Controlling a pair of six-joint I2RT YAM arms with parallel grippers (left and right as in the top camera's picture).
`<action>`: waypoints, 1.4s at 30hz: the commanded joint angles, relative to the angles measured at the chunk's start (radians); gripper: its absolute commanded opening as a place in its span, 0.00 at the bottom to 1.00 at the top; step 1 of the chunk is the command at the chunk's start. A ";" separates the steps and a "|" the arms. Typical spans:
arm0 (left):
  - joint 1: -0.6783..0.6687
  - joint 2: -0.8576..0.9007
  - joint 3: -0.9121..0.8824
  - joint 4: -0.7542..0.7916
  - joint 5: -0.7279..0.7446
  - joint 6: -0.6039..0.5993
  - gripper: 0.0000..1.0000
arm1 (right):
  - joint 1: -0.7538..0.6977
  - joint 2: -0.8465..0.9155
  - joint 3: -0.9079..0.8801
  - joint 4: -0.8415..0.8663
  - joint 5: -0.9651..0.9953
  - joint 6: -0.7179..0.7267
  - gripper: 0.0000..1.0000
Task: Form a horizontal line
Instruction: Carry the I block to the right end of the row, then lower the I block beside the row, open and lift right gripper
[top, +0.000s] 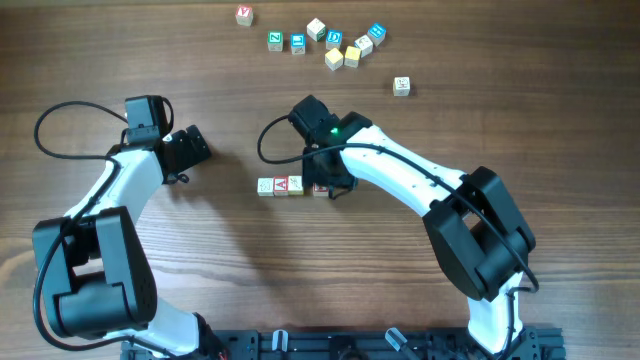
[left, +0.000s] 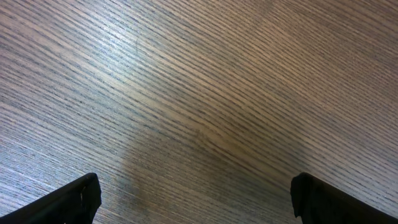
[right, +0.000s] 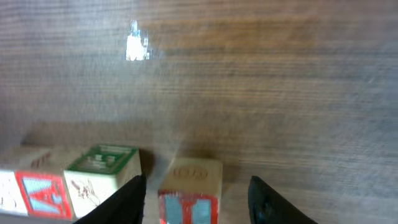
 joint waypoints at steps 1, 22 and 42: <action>0.003 0.000 0.003 0.003 0.005 -0.002 1.00 | -0.016 0.021 -0.008 0.041 0.071 0.030 0.55; 0.003 0.000 0.003 0.003 0.005 -0.002 1.00 | -0.079 0.021 -0.074 -0.062 -0.191 0.006 0.04; 0.003 0.000 0.003 0.003 0.005 -0.002 1.00 | -0.072 0.021 -0.074 0.083 -0.249 0.002 0.08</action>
